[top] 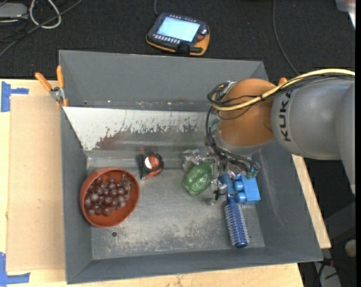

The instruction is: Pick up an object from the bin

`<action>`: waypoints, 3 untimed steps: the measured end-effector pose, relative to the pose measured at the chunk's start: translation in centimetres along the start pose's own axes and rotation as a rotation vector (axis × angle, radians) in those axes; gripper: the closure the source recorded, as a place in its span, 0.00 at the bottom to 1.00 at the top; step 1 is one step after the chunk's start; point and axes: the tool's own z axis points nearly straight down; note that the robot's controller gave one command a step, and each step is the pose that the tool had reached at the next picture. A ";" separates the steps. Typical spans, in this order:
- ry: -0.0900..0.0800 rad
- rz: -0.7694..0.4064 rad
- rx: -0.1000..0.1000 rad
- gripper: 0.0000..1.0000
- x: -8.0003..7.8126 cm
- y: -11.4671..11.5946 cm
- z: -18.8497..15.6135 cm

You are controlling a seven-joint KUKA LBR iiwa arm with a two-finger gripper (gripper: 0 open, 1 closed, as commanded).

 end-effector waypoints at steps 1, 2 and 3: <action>-0.006 -0.103 0.002 0.00 0.5 -1.7 0.0; -0.003 -0.160 -0.001 1.00 0.5 -1.9 -0.1; -0.003 -0.157 -0.002 1.00 0.5 -2.0 -0.1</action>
Offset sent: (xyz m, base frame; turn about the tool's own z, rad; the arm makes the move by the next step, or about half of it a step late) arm 0.0045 -0.0203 0.0006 -0.1655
